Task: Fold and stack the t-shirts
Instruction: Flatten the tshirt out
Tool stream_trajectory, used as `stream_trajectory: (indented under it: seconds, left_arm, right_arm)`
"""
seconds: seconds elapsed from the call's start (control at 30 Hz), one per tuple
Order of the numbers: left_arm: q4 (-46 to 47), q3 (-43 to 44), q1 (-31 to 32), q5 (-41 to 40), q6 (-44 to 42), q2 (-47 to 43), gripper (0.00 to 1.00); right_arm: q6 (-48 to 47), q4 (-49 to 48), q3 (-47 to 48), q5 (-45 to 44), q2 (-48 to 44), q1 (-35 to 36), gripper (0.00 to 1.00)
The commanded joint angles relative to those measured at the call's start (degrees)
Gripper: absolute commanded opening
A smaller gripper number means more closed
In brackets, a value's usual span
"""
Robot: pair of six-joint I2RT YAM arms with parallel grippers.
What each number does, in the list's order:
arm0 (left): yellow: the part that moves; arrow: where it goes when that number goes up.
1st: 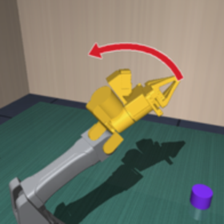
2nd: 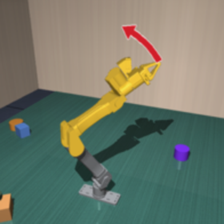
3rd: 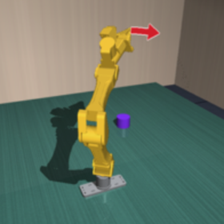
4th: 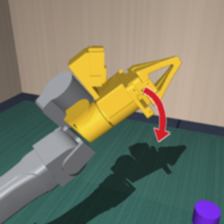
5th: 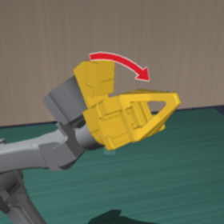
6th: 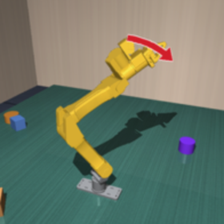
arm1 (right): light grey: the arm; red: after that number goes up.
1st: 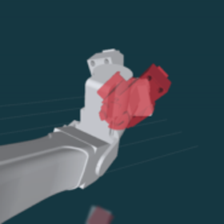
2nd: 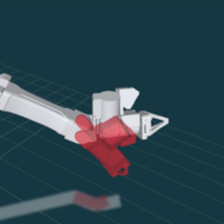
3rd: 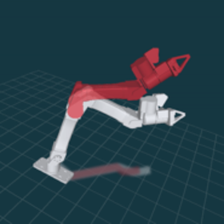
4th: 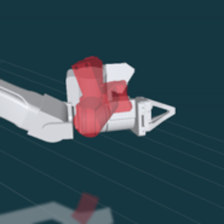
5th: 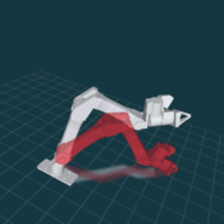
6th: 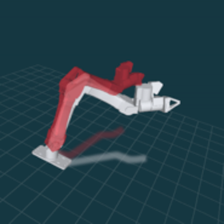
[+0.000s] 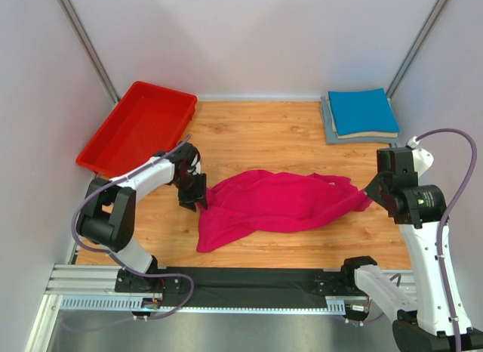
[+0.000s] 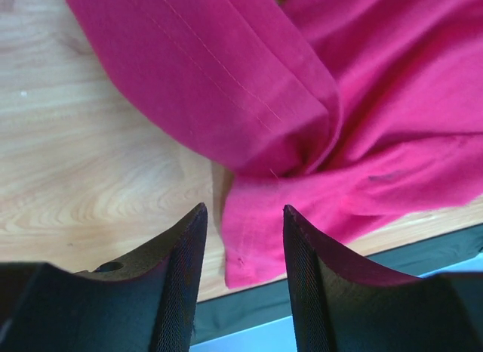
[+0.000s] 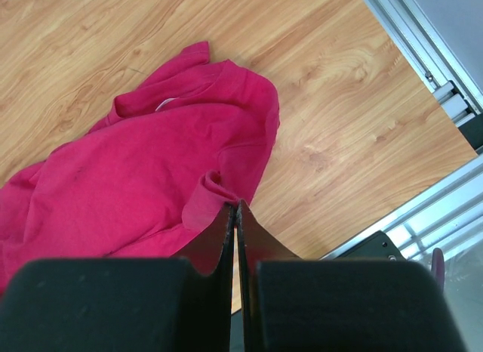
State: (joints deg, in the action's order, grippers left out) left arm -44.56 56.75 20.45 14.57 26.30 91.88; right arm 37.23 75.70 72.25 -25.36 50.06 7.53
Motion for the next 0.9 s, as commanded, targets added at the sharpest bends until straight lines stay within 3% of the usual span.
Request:
stream_trajectory:
  seconds: [0.0,0.17,0.3,0.33,0.37,0.5,0.63,0.87]
  left_arm:
    - [2.3,1.2,-0.4,0.9,-2.7,2.4,0.52]
    - [5.2,-0.1,-0.4,3.1,-2.5,4.1,0.49]
    - [6.7,-0.2,-0.4,5.4,-3.0,4.5,0.40]
    - [6.8,-0.1,-0.3,5.6,-3.4,4.5,0.36]
    - [6.2,0.1,-0.3,6.1,-3.5,4.5,0.24]
    - [2.2,1.7,-0.3,4.8,-3.8,3.2,0.05]
    - [-3.2,2.5,-0.3,0.4,-0.5,-1.1,0.00]
    - [-10.8,6.6,-0.2,-4.4,3.9,-8.6,0.00]
  right_arm:
    - [-0.4,-2.8,-0.2,0.7,-1.2,-0.1,0.00]
    - [-0.4,-3.0,0.3,1.0,-0.9,-0.1,0.00]
    - [0.0,-3.0,0.0,1.1,-0.8,-0.1,0.00]
    - [0.0,-3.1,-0.1,1.1,-0.8,-0.1,0.00]
    - [0.1,-3.0,-0.2,1.1,-0.8,-0.2,0.00]
    - [0.1,-3.0,0.1,0.5,-0.9,-0.1,0.00]
    - [0.3,-3.5,0.1,0.3,-0.4,-0.1,0.00]
    - [-0.6,-5.1,2.5,-0.5,2.0,-0.1,0.00]
